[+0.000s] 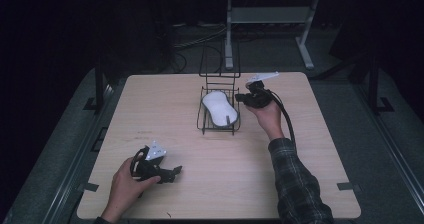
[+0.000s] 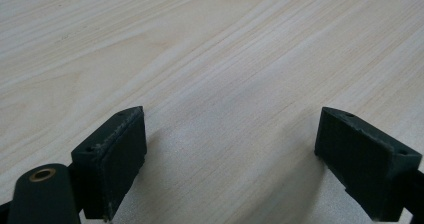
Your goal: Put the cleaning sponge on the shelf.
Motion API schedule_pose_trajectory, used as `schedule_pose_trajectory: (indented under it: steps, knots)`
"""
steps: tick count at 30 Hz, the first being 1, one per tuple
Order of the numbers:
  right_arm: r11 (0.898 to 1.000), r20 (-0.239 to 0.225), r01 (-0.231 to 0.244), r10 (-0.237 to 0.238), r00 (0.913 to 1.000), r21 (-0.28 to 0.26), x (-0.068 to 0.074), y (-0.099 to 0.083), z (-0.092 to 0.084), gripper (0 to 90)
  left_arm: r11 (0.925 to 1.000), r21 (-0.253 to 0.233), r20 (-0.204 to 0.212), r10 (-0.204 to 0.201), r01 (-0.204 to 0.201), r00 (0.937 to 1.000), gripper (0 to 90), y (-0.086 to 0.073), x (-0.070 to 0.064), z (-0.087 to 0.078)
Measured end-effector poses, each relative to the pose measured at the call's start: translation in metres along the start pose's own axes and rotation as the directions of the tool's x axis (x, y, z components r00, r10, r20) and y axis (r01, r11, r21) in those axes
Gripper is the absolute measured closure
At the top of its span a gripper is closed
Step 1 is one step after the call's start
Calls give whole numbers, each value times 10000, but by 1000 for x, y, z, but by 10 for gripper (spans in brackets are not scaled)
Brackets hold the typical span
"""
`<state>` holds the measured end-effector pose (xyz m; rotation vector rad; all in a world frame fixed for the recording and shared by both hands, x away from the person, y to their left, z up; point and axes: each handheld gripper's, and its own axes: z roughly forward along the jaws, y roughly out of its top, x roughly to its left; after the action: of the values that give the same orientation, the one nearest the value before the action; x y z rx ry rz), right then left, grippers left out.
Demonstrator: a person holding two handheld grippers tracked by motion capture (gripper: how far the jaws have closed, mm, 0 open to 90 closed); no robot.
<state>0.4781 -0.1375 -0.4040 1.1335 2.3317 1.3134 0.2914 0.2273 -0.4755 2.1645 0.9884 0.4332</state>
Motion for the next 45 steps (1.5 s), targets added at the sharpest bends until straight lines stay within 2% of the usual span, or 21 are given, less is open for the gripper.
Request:
schedule_pose_trajectory:
  steps: [2,7,15,22,32,38,45]
  knots:
    - [9998,-53,182,-181,9998,32,2,-3,-3,899,10000,1,-2,2,-2,10000,124,0,0,0]
    - [9992,-260,248,-240,9994,304,7,-13,-5,899,10000,-17,-13,-4,4,10000,124,0,0,0]
    - [9934,-496,585,-538,9973,983,19,-28,8,899,10000,-34,0,-19,19,10000,124,0,0,0]
    - [9919,-736,747,-673,9950,1027,27,-30,14,900,10000,-36,-1,-23,23,10000,124,0,0,0]
    - [9908,-849,953,-873,9926,963,32,-28,15,900,10000,-20,-9,-1,1,10000,124,0,0,0]
    - [9920,-804,975,-911,9926,798,30,-25,-2,900,10000,-35,-1,-17,17,10000,124,0,0,0]
    - [9955,-653,665,-621,9959,672,25,-31,-23,899,10000,-35,-1,-19,19,10000,124,0,0,0]
